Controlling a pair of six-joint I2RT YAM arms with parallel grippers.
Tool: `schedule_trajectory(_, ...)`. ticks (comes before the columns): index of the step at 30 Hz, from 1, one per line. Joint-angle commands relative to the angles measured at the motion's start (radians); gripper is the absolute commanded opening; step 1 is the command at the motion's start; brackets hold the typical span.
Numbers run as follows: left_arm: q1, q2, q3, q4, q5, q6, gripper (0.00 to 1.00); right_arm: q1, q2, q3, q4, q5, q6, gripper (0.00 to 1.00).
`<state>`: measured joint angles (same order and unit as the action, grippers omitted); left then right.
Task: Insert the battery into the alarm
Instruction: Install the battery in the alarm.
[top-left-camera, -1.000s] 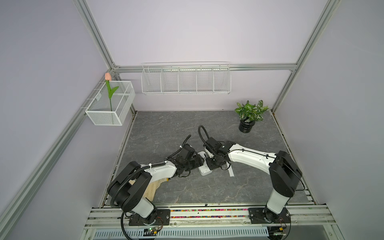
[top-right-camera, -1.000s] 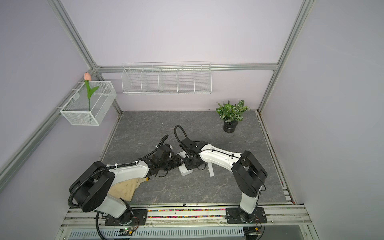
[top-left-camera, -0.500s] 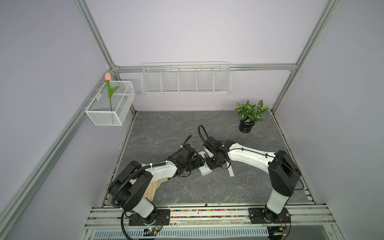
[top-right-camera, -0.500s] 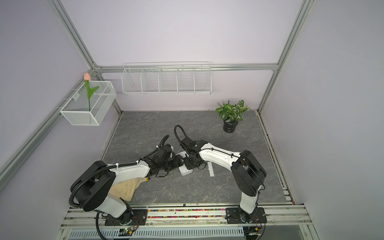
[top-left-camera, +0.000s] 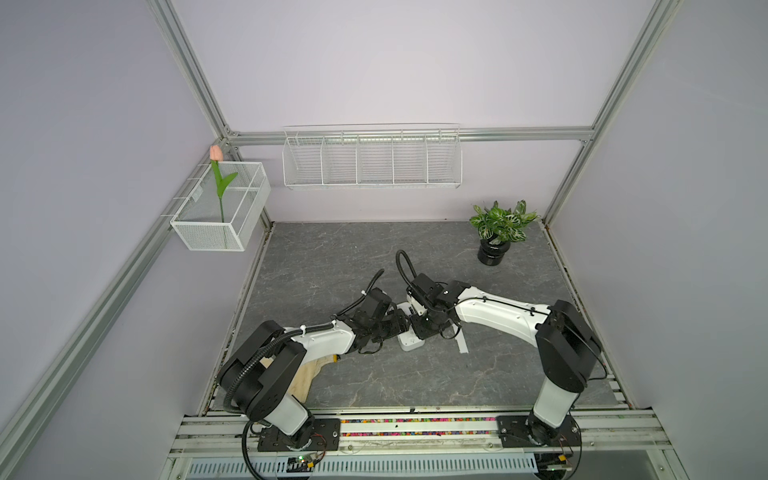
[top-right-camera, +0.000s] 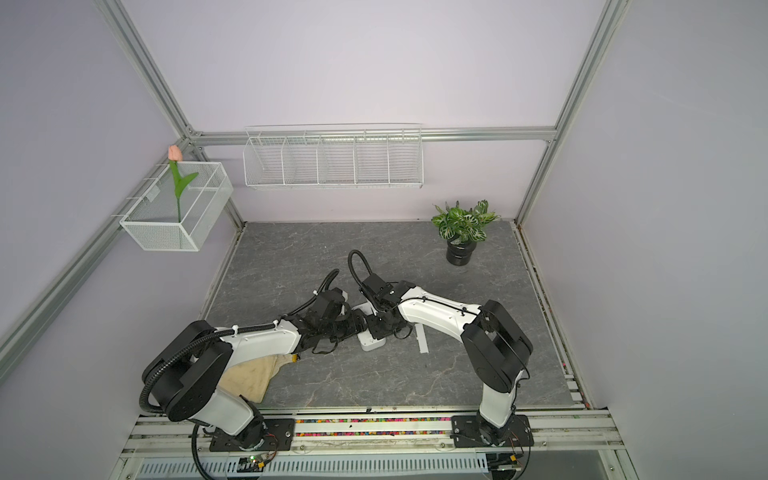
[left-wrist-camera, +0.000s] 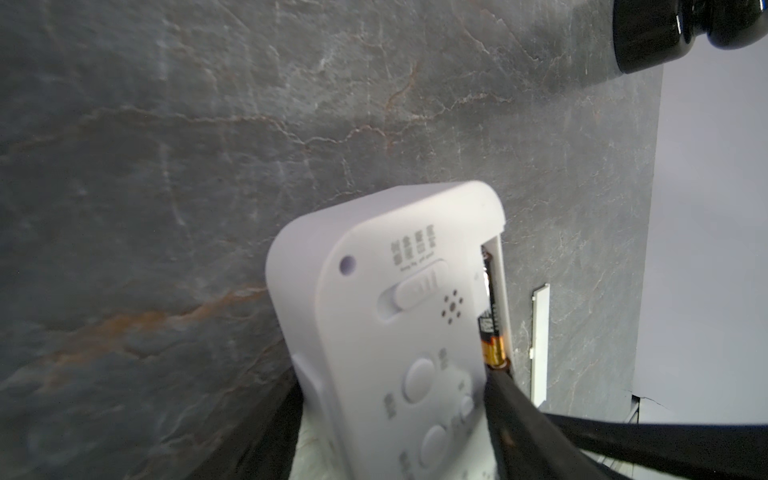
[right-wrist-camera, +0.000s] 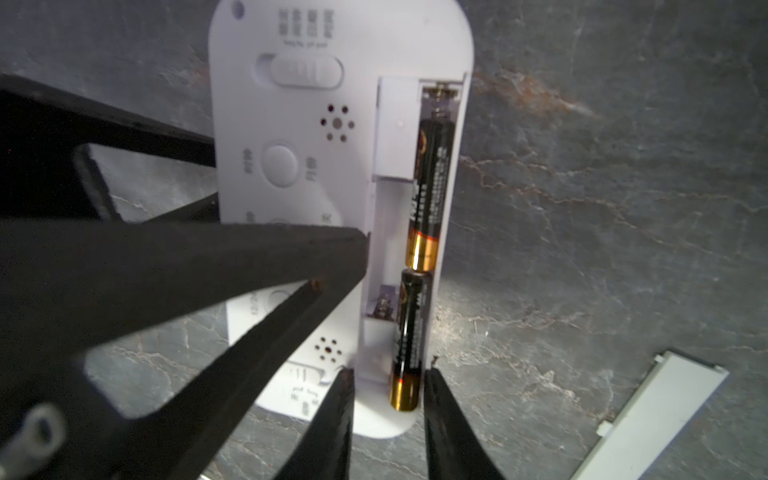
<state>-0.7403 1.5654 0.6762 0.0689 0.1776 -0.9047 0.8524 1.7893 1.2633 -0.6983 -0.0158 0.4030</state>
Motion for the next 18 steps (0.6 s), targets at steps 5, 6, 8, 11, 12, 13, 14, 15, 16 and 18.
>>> schedule_trajectory(5, -0.01, 0.028, 0.008, -0.065, -0.016, 0.003, 0.71, -0.007, -0.073, -0.002, -0.007, 0.004, 0.005, 0.3)
schedule_trajectory(6, -0.01, 0.029, 0.007, -0.064, -0.015, 0.003, 0.71, -0.008, -0.074, 0.003, -0.008, 0.005, 0.007, 0.29)
schedule_trajectory(8, -0.01, 0.028, 0.006, -0.064, -0.015, 0.003, 0.71, -0.009, -0.073, 0.008, -0.007, 0.009, 0.013, 0.28)
schedule_trajectory(11, -0.01, 0.027, 0.005, -0.063, -0.016, 0.003, 0.71, -0.015, -0.061, 0.013, -0.013, 0.023, 0.02, 0.25)
schedule_trajectory(12, -0.009, 0.024, 0.006, -0.067, -0.018, 0.003, 0.71, -0.018, -0.055, 0.013, -0.017, 0.028, 0.022, 0.24)
schedule_trajectory(13, -0.01, 0.022, 0.006, -0.07, -0.021, 0.003, 0.71, -0.018, -0.049, 0.015, -0.021, 0.031, 0.023, 0.23)
schedule_trajectory(14, -0.009, 0.018, 0.006, -0.072, -0.026, 0.003, 0.71, -0.019, -0.043, 0.016, -0.024, 0.033, 0.025, 0.22)
schedule_trajectory(15, -0.009, 0.016, 0.005, -0.072, -0.029, 0.003, 0.71, -0.018, -0.039, 0.015, -0.027, 0.034, 0.025, 0.22)
schedule_trajectory(16, -0.01, 0.015, 0.005, -0.072, -0.029, 0.003, 0.71, -0.019, -0.034, 0.016, -0.029, 0.031, 0.026, 0.21)
schedule_trajectory(18, -0.01, 0.017, 0.005, -0.069, -0.026, 0.003, 0.71, -0.019, -0.026, 0.015, -0.029, 0.024, 0.028, 0.2)
